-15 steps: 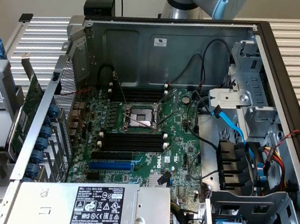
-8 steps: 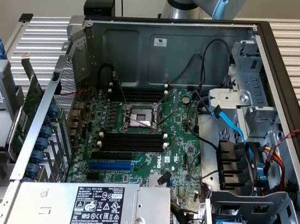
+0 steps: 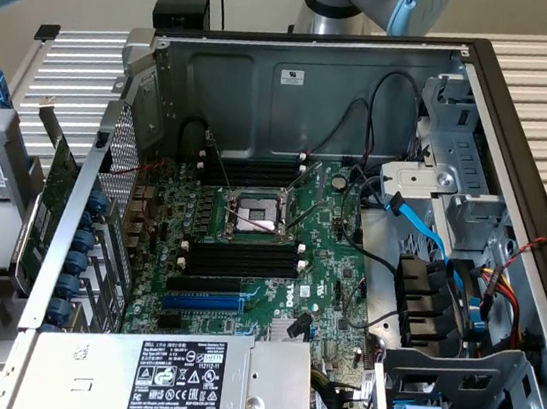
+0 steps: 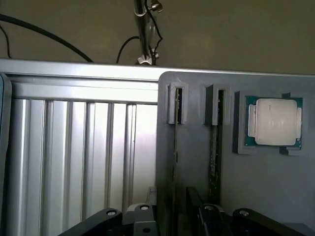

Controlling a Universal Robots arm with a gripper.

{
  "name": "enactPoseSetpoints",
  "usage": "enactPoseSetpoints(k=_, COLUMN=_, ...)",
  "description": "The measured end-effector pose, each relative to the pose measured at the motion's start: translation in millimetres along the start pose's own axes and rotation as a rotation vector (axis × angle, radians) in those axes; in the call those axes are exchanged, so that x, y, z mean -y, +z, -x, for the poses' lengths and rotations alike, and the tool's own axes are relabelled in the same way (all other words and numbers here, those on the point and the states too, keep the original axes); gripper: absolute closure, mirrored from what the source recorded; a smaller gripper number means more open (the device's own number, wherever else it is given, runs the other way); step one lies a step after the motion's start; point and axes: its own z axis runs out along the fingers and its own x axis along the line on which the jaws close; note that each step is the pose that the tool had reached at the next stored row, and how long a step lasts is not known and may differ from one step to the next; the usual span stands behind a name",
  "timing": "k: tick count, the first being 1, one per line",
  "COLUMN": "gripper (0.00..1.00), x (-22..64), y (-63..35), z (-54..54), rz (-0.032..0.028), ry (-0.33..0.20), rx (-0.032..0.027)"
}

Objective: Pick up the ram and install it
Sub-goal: 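Pick up the ram and move it above insertion slot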

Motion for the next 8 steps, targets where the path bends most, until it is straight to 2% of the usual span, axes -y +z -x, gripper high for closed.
enactPoseSetpoints(k=8, gripper=0.64, x=-1.2, y=5.6, z=-0.1, rz=0.0047, ry=0.000, rx=0.0067)
